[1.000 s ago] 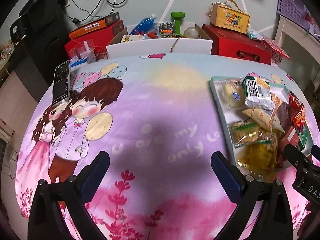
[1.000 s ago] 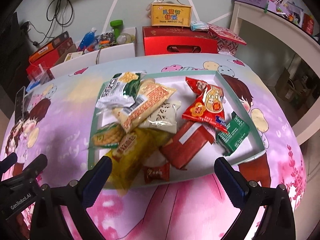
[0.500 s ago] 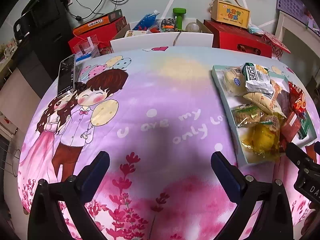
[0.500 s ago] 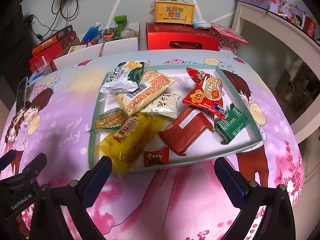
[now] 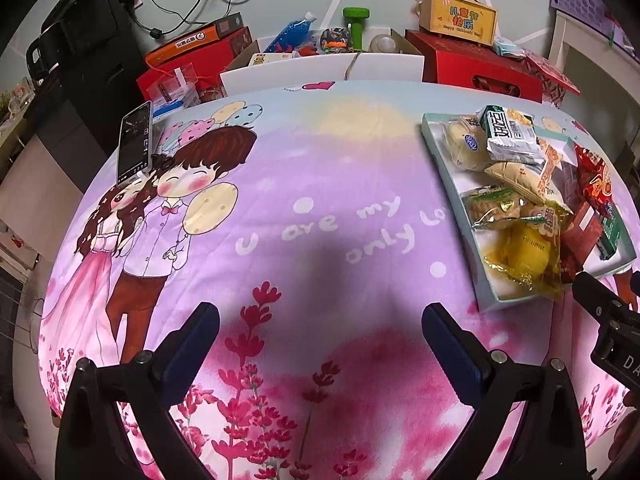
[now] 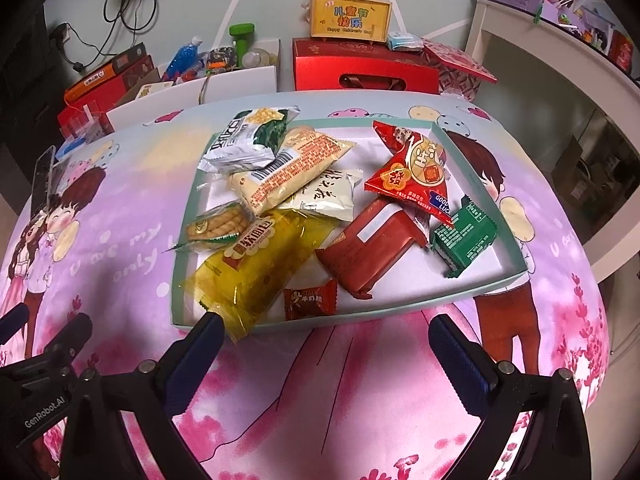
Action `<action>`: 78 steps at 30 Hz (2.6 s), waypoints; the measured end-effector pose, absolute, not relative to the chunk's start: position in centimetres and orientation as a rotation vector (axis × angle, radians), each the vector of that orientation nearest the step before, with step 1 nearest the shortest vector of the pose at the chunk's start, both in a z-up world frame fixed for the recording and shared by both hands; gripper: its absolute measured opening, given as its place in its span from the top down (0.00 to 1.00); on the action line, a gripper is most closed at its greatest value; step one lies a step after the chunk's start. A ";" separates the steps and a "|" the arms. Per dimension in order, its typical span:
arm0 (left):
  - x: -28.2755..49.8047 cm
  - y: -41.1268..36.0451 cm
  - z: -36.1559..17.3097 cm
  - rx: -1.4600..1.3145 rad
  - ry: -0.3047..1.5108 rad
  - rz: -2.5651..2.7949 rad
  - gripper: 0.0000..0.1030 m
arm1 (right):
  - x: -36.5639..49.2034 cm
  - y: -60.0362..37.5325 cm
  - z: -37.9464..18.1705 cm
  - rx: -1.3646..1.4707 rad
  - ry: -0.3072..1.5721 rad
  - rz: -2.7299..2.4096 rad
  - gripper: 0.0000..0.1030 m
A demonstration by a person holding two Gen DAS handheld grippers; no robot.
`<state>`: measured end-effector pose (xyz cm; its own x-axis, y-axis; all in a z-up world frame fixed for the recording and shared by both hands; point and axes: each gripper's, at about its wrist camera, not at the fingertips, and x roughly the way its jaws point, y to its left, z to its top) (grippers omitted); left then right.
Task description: Organize snacks
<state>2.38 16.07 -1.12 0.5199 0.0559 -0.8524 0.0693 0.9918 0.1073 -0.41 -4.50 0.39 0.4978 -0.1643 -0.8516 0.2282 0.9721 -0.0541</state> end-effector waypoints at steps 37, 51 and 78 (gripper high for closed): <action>3.9 16.3 -2.0 0.132 1.067 -0.038 0.02 | 0.5 -5.2 -1.0 0.090 1.048 -0.247 0.00; 3.9 16.3 -2.0 0.133 1.067 -0.038 0.02 | 0.6 -5.1 -1.1 0.087 1.051 -0.247 0.00; 4.0 16.6 -2.2 0.134 1.069 -0.033 0.02 | 0.6 -5.1 -1.2 0.088 1.052 -0.246 0.00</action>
